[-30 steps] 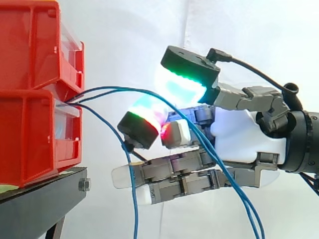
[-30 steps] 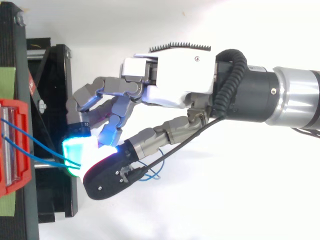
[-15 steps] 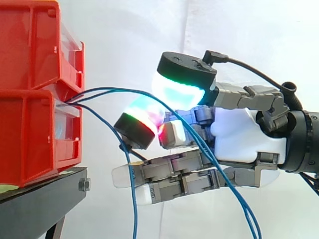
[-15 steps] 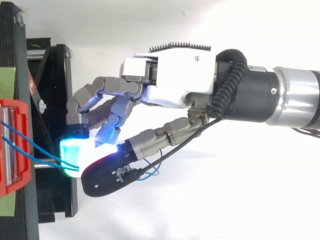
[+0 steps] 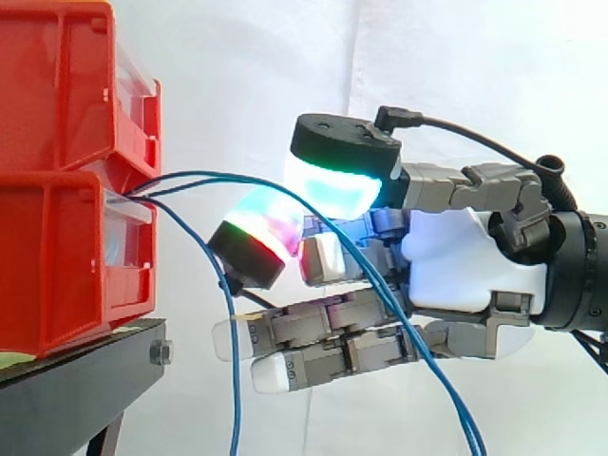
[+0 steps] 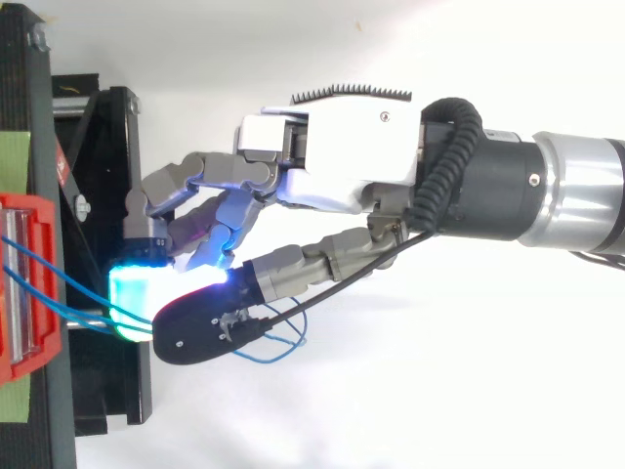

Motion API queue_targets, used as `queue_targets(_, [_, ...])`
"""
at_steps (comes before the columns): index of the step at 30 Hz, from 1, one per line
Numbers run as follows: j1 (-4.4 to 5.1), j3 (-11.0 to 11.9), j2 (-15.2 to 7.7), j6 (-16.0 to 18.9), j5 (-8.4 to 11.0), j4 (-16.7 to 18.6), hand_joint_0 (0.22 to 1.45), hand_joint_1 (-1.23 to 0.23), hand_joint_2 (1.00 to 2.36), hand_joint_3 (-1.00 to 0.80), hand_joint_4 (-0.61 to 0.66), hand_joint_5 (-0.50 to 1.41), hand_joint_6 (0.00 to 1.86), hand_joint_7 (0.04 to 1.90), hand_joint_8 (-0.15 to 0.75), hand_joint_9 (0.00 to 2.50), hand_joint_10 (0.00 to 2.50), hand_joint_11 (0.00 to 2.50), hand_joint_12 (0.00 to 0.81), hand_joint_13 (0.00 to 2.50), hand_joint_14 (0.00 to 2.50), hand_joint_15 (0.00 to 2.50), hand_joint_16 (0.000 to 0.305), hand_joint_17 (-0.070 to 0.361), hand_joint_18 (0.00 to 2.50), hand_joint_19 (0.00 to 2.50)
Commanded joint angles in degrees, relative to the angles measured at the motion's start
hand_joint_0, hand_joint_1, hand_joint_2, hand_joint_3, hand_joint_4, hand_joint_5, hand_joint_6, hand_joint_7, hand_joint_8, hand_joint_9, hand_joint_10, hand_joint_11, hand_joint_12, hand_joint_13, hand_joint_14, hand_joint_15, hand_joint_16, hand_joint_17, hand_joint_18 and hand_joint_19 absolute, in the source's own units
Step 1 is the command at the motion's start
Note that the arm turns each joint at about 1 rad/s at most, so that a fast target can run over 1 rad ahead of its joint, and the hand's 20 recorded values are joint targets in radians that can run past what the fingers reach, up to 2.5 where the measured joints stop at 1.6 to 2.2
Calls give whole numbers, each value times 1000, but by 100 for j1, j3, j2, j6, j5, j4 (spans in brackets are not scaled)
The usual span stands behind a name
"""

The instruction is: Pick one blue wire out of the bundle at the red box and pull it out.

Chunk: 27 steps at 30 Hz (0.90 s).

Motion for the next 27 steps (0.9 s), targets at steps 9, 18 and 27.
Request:
queue_targets(9, [7,3,-1,0,0,6,518,-637,1006,-365,178,-82,610,1203,269,1074,19,632,407,555,13,360,63,142,354,395])
queue_targets(18, [-2,3,-1,9,0,6,518,-674,1006,-364,174,-86,644,1180,265,1083,20,659,401,560,14,361,62,139,356,395])
queue_targets(27, [-2,-6,-1,9,0,6,522,-781,1005,-407,160,-117,751,1066,252,1076,24,710,381,548,14,371,58,130,332,410])
